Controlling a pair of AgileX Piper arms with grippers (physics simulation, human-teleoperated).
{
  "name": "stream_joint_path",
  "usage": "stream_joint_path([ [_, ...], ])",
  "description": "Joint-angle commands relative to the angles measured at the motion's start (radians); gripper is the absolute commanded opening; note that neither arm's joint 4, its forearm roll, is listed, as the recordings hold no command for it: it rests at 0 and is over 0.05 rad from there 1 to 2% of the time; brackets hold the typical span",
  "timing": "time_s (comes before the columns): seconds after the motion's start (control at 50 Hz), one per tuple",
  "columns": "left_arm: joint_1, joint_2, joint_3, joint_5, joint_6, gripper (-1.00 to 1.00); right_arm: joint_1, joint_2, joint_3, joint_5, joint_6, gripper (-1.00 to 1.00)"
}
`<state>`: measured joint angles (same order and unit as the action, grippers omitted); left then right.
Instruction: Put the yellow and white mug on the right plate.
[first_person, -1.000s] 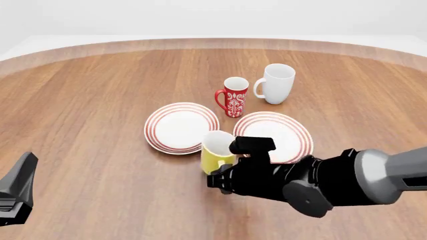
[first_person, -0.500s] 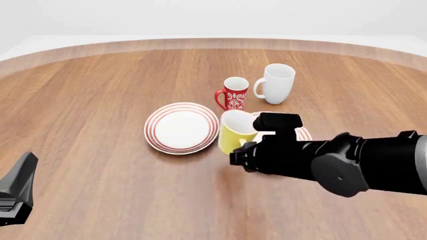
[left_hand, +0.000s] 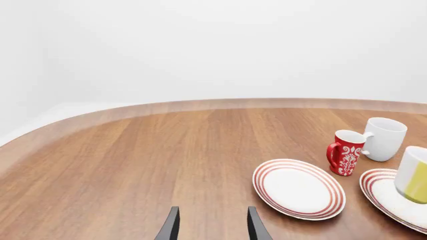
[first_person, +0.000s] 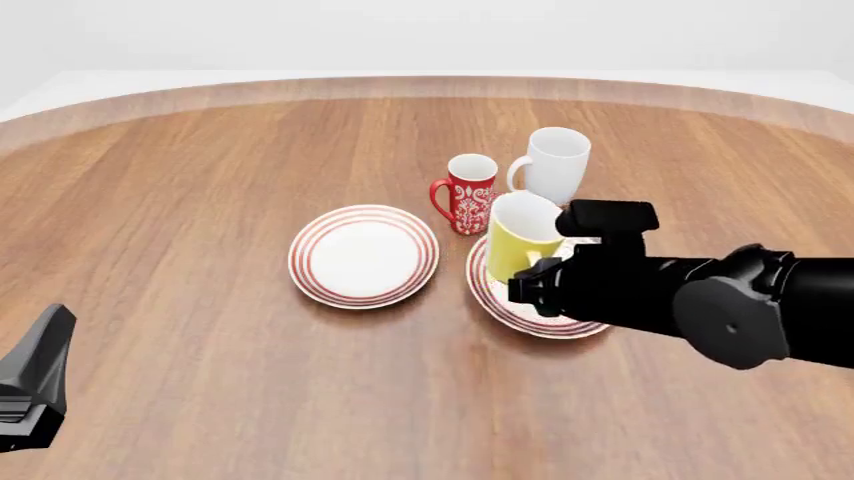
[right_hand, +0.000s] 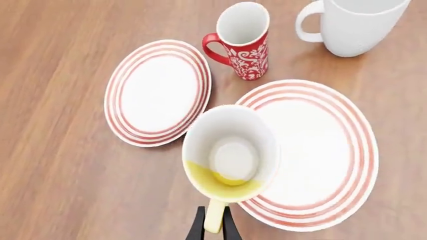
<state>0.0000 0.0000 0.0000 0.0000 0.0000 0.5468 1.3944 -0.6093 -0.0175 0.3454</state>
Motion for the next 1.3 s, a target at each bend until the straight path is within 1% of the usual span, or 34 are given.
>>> stream_joint_path([
  [0.02,0.0,0.0,0.0,0.0,0.0,1.0,-0.078,0.014,0.022,-0.039,-0.047,-1.0],
  [0.16,0.0,0.0,0.0,0.0,0.0,1.0,-0.114,0.045,0.034,-0.088,-0.08,-1.0],
  [0.18,0.0,0.0,0.0,0.0,0.0,1.0,-0.135,0.031,0.04,-0.089,-0.088,-1.0],
  [0.2,0.0,0.0,0.0,0.0,0.0,1.0,-0.135,0.05,0.044,-0.112,-0.089,-1.0],
  [0.26,0.0,0.0,0.0,0.0,0.0,1.0,-0.135,0.065,0.04,-0.134,-0.099,-1.0],
  [0.46,0.0,0.0,0.0,0.0,0.0,1.0,-0.159,0.087,0.041,-0.183,-0.12,-1.0],
  [0.5,0.0,0.0,0.0,0.0,0.0,1.0,-0.169,0.091,0.044,-0.194,-0.139,-1.0],
  [0.62,0.0,0.0,0.0,0.0,0.0,1.0,-0.188,0.143,0.058,-0.249,-0.137,-1.0],
  [0.8,0.0,0.0,0.0,0.0,0.0,1.0,-0.207,0.167,0.077,-0.287,-0.138,-1.0],
  [0.98,0.0,0.0,0.0,0.0,0.0,1.0,-0.218,0.188,0.082,-0.309,-0.144,-1.0],
  [1.12,0.0,0.0,0.0,0.0,0.0,1.0,-0.213,0.194,0.06,-0.287,-0.152,-1.0],
  [1.3,0.0,0.0,0.0,0.0,0.0,1.0,-0.207,0.198,0.057,-0.283,-0.151,-1.0],
])
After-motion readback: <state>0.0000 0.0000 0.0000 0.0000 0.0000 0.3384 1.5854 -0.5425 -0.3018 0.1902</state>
